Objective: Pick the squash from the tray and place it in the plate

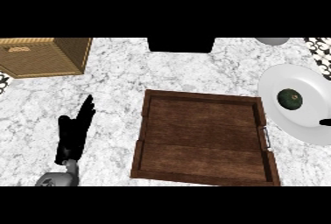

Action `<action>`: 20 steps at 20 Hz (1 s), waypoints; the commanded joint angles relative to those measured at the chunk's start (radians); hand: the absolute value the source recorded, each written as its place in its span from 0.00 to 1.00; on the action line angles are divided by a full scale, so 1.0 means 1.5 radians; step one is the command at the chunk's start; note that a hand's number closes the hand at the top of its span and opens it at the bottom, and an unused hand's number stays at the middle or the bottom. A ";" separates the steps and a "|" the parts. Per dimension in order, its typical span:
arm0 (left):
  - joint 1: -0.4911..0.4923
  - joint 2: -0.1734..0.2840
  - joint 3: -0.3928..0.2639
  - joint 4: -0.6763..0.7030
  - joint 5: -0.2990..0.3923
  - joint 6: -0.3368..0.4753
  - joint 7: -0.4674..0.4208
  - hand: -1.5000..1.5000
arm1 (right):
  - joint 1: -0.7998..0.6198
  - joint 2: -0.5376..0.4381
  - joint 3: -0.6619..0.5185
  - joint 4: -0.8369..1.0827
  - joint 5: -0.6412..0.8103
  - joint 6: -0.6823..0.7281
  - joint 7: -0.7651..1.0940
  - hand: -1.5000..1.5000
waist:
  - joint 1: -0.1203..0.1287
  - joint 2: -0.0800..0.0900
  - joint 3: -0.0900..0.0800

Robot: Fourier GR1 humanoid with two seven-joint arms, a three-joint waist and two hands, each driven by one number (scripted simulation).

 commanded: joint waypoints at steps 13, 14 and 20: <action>0.009 0.000 -0.004 -0.035 0.000 -0.009 0.025 0.50 | 0.059 -0.010 0.009 0.025 0.008 -0.049 -0.078 0.00 | 0.008 0.003 0.002; 0.014 -0.007 -0.004 0.002 -0.008 -0.003 -0.014 0.50 | 0.042 -0.014 0.007 0.028 0.006 -0.061 -0.053 0.00 | 0.006 0.003 0.001; -0.031 0.011 0.013 0.007 -0.002 -0.013 0.019 0.50 | 0.043 -0.048 0.010 0.036 0.010 -0.037 -0.043 0.00 | 0.005 0.005 0.002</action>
